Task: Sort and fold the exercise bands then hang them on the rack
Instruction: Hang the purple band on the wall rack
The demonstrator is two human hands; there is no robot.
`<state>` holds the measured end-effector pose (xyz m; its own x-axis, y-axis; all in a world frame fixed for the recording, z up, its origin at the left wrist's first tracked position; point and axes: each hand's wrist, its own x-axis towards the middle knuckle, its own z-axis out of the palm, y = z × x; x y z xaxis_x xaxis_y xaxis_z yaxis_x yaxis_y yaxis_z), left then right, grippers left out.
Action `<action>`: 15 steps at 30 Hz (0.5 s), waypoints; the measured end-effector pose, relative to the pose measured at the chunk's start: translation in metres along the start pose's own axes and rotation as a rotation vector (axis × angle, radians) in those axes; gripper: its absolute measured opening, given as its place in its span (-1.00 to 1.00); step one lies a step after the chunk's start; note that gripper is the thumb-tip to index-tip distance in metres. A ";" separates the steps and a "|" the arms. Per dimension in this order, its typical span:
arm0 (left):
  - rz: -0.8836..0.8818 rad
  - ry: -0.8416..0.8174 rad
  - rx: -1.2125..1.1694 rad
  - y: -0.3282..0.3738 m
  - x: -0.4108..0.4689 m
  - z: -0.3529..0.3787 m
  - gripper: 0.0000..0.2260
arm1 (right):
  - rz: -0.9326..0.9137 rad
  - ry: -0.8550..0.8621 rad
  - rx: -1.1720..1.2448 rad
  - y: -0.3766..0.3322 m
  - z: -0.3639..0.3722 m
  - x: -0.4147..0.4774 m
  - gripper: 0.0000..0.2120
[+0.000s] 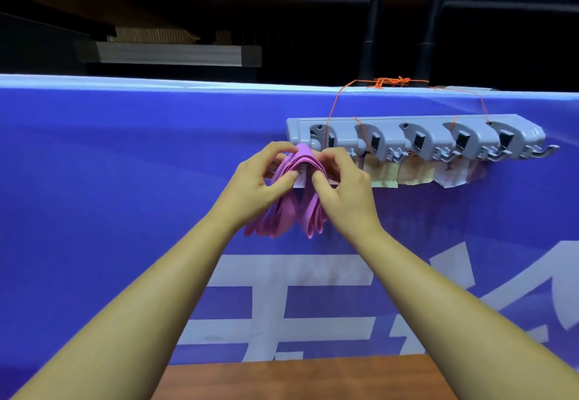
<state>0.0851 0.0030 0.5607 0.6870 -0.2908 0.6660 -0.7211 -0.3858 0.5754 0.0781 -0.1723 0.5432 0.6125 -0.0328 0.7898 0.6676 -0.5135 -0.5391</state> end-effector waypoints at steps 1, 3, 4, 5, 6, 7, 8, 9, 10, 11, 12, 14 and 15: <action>-0.008 -0.010 -0.006 -0.001 -0.001 0.000 -0.70 | 0.000 -0.020 0.021 0.001 0.000 -0.001 -0.78; -0.022 -0.021 -0.020 -0.001 -0.003 0.001 -0.68 | -0.005 -0.052 0.038 0.003 -0.001 -0.005 -0.72; -0.027 -0.023 -0.025 -0.001 -0.004 0.002 -0.67 | -0.008 -0.059 0.035 0.005 -0.002 -0.005 -0.70; -0.034 -0.023 -0.031 -0.001 -0.005 0.004 -0.67 | -0.011 -0.058 0.026 0.006 -0.002 -0.006 -0.70; -0.042 -0.019 -0.037 0.000 -0.005 0.006 -0.67 | -0.010 -0.053 0.019 0.008 -0.002 -0.006 -0.71; -0.051 -0.010 -0.038 -0.001 -0.005 0.008 -0.68 | -0.004 -0.048 0.019 0.009 -0.001 -0.006 -0.72; -0.058 -0.001 -0.037 -0.001 -0.006 0.010 -0.68 | 0.004 -0.048 0.030 0.009 -0.002 -0.006 -0.73; -0.063 0.007 -0.038 -0.001 -0.006 0.011 -0.68 | 0.010 -0.052 0.044 0.009 -0.002 -0.007 -0.74; -0.064 0.012 -0.042 0.000 -0.007 0.012 -0.67 | 0.012 -0.059 0.055 0.009 -0.002 -0.008 -0.74; -0.062 0.016 -0.046 0.000 -0.009 0.014 -0.66 | 0.008 -0.066 0.059 0.008 -0.002 -0.009 -0.72; -0.057 0.018 -0.049 0.000 -0.011 0.014 -0.65 | 0.004 -0.071 0.055 0.009 -0.003 -0.011 -0.71; -0.071 0.022 -0.059 -0.001 -0.017 0.013 -0.63 | 0.007 -0.084 0.040 0.009 -0.005 -0.016 -0.66; -0.091 0.028 -0.062 -0.003 -0.021 0.011 -0.63 | 0.022 -0.098 0.031 0.009 -0.007 -0.020 -0.64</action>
<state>0.0734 0.0003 0.5398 0.7474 -0.2323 0.6224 -0.6610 -0.3545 0.6614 0.0693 -0.1822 0.5247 0.6644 0.0407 0.7462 0.6653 -0.4871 -0.5658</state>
